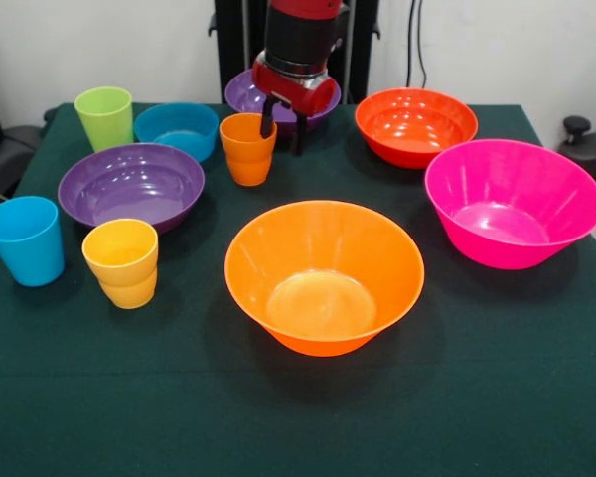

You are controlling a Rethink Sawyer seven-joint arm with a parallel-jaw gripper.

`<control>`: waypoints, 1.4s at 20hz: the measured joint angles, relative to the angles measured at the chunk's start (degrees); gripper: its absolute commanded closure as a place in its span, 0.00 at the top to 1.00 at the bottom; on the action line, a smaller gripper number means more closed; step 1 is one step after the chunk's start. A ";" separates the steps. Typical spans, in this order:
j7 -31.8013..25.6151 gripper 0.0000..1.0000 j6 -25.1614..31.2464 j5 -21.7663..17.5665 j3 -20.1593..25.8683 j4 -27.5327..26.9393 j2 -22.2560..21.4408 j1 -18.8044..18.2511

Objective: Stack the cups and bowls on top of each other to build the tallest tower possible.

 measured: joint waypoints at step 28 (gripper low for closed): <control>0.00 1.00 -0.01 -1.64 -0.19 -2.06 4.50 0.39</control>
